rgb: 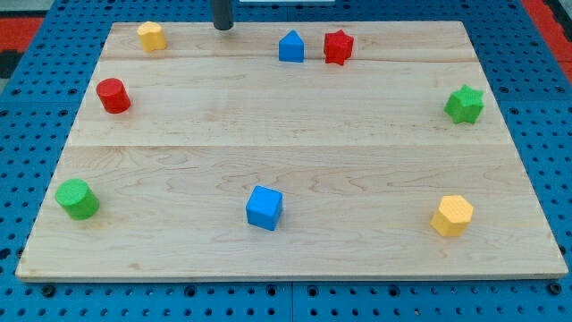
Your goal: Place the yellow heart right to the red circle
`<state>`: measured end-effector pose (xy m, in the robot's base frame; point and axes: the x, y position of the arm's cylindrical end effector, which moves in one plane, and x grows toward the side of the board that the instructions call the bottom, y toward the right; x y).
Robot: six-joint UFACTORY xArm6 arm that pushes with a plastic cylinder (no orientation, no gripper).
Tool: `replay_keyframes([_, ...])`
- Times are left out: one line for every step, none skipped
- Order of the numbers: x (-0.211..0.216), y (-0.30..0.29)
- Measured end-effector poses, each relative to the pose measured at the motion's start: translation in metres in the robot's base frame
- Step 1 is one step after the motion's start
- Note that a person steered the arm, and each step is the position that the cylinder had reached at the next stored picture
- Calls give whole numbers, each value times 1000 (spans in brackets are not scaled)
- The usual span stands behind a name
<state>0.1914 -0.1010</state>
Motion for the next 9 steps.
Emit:
replay_keyframes([1,-51])
replay_keyframes([0,-78])
replay_keyframes([0,-101])
replay_keyframes([20,-97])
replay_keyframes([46,-121])
replay_keyframes([44,-141])
replay_keyframes([48,-154])
replay_keyframes([77,-121])
replay_keyframes([117,-73])
